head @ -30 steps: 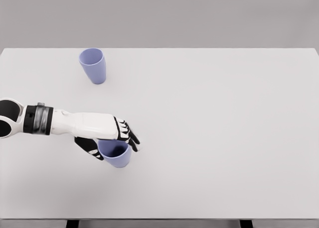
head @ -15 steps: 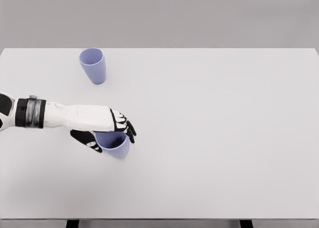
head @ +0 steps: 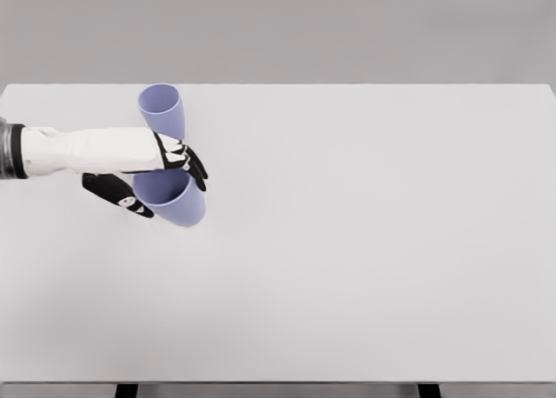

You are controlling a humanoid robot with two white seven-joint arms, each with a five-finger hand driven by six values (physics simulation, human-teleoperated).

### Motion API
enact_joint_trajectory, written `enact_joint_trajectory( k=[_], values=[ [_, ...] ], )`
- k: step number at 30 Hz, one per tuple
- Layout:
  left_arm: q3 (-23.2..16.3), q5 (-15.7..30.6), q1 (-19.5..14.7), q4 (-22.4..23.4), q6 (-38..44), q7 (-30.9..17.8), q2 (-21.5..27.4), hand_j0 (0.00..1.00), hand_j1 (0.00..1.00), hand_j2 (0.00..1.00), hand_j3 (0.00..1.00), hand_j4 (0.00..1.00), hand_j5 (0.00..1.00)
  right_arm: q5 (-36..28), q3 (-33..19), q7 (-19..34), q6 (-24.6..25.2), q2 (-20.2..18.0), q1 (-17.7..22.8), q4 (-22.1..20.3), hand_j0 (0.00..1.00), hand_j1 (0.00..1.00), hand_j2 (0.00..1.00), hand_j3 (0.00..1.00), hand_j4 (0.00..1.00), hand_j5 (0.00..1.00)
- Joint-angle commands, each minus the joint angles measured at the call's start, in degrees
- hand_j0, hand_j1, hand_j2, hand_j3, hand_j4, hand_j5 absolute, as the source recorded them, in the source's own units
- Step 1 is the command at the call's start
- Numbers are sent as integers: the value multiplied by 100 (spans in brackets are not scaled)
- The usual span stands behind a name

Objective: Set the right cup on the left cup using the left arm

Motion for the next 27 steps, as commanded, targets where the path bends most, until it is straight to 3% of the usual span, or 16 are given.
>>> enact_joint_trajectory(
  k=[1, 6, 12, 14, 19, 23, 27],
  values=[
    [-31, -1, -9, 159, 4, 9, 14, 50, 50, 50, 50, 50, 50, 2, 0, -1, -1, 0, 0, 1, 100, 100, 100, 100, 100, 100],
    [-66, -44, -334, 361, 111, 9, -4, 50, 50, 50, 50, 50, 50, 2, 0, -1, -1, 0, 0, 1, 100, 100, 100, 100, 100, 100],
    [-409, -150, -791, 915, 111, 9, -170, 50, 50, 50, 50, 50, 50, 2, 0, -1, -1, 0, 0, 1, 100, 100, 100, 100, 100, 100],
    [-690, -141, -1107, 1126, 111, 9, -232, 50, 50, 50, 50, 50, 50, 2, 0, 7, -1, 0, 0, 1, 100, 100, 100, 100, 100, 100],
    [-796, -150, -1300, 1574, 111, 9, -513, 50, 50, 50, 50, 50, 50, 2, 0, -1, -1, 0, 0, 1, 100, 100, 100, 100, 100, 100],
    [-1060, -97, -1722, 1759, 111, 9, -531, 50, 50, 50, 50, 50, 50, 2, 0, -1, -1, 0, 0, 1, 100, 100, 100, 100, 100, 100],
    [-1095, -89, -1889, 1908, 111, 9, -540, 50, 50, 50, 50, 50, 50, 2, 0, -1, -1, 0, 0, 1, 100, 100, 100, 100, 100, 100]
  ],
)
